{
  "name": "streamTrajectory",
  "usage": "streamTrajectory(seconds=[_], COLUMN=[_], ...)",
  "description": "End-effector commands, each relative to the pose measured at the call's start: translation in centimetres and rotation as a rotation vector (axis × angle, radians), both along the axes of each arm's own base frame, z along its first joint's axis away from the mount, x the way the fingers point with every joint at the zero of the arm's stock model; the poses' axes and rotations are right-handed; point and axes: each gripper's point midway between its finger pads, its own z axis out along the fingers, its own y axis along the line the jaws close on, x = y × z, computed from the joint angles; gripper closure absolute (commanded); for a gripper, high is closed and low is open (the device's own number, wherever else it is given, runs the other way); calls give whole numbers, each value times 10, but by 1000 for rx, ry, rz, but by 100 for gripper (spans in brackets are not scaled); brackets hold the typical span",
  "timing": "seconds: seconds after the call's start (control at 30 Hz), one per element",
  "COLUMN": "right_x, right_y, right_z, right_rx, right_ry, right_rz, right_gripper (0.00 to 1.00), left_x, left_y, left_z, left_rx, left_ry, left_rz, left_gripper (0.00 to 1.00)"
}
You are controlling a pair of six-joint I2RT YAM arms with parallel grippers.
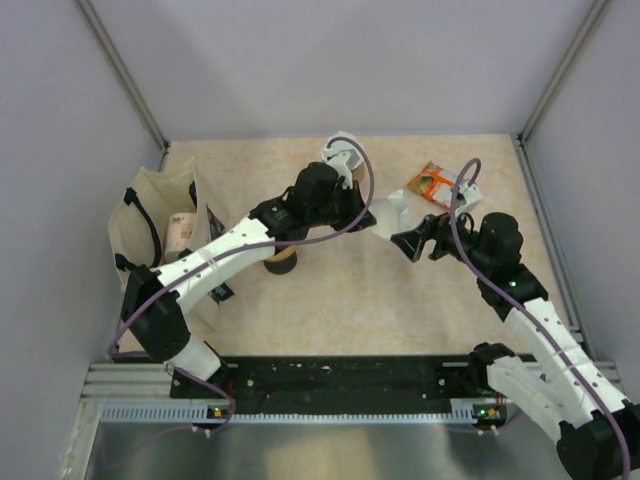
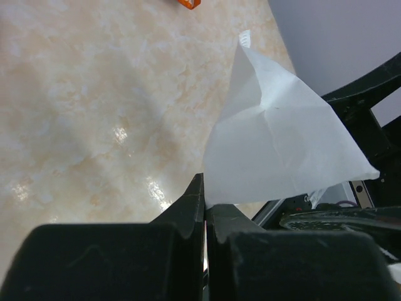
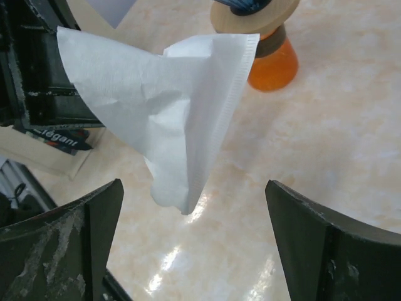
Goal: Place the coffee filter in the dripper
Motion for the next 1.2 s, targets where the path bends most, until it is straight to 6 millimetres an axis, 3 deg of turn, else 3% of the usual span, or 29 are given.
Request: streamTrajectory(seconds=[0.0,0.3,0.6,0.9,1.07,1.17], right_x=[13,51,68,71,66,66], right_y=[-8,-23,0,-50,-60,-56], right_z=[21,8,-14,-10,-5,-12], right_rx=[-95,-252,-277,-357,-410,-428], right_ry=[-101,-103,-103,-103,-120,-110], right_rz=[-72,-305,-282,-530,-548,-517], right_gripper=[1,1,1,5,8,13], left_x=[7,9,5,10,12,10], left_y=[-4,-7,-16,-6,-3,-6], left_z=[5,-14,-28,-35,-37,-32], left_rx=[30,104,104,167,190,171], left_ry=[18,120,164,158,156,152], left_rz=[56,96,55,90,104,82], left_gripper=[100,100,100,100,100,100])
